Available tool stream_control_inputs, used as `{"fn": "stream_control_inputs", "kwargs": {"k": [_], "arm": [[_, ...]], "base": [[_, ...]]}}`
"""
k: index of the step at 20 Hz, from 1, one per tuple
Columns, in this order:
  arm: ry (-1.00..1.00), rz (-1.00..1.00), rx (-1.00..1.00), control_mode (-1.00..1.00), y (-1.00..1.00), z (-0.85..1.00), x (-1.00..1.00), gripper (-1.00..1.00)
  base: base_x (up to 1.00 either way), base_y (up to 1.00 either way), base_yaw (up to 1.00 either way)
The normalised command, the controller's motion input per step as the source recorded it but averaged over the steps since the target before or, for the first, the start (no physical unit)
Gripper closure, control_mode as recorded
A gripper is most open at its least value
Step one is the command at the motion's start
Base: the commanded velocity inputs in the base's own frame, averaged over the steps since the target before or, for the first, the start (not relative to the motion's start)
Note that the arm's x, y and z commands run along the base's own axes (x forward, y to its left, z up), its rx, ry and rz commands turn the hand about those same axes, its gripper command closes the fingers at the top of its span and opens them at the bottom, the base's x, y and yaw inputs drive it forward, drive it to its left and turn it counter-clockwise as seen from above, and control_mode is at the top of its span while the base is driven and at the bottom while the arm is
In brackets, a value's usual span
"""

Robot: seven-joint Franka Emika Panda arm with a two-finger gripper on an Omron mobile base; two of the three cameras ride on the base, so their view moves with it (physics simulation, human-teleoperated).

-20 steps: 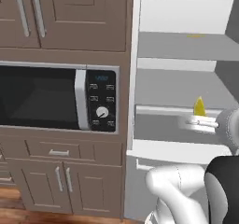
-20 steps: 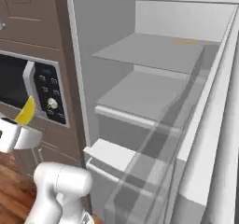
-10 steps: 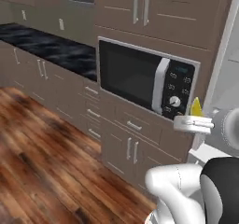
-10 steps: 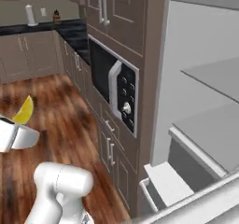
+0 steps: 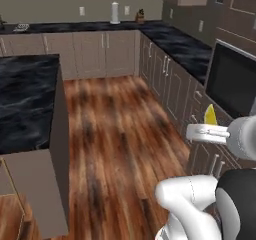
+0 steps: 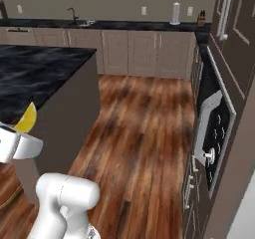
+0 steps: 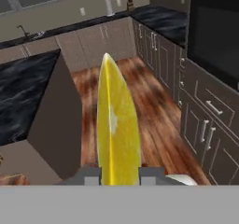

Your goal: Take the lemon wedge from the fridge and place it on the plate with fish on the dining counter.

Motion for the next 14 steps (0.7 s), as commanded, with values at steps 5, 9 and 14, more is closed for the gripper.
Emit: {"fn": "stream_control_inputs", "kwargs": {"k": [5,9,14], "arm": [[0.0,0.0,0.0,1.0,0.0,0.0,0.0,1.0],[0.0,0.0,0.0,1.0,0.0,0.0,0.0,1.0],[0.0,0.0,0.0,1.0,0.0,0.0,0.0,1.0]], "base": [[0.27,0.0,0.84],[0.46,0.11,0.73],[0.56,0.68,0.46]]}}
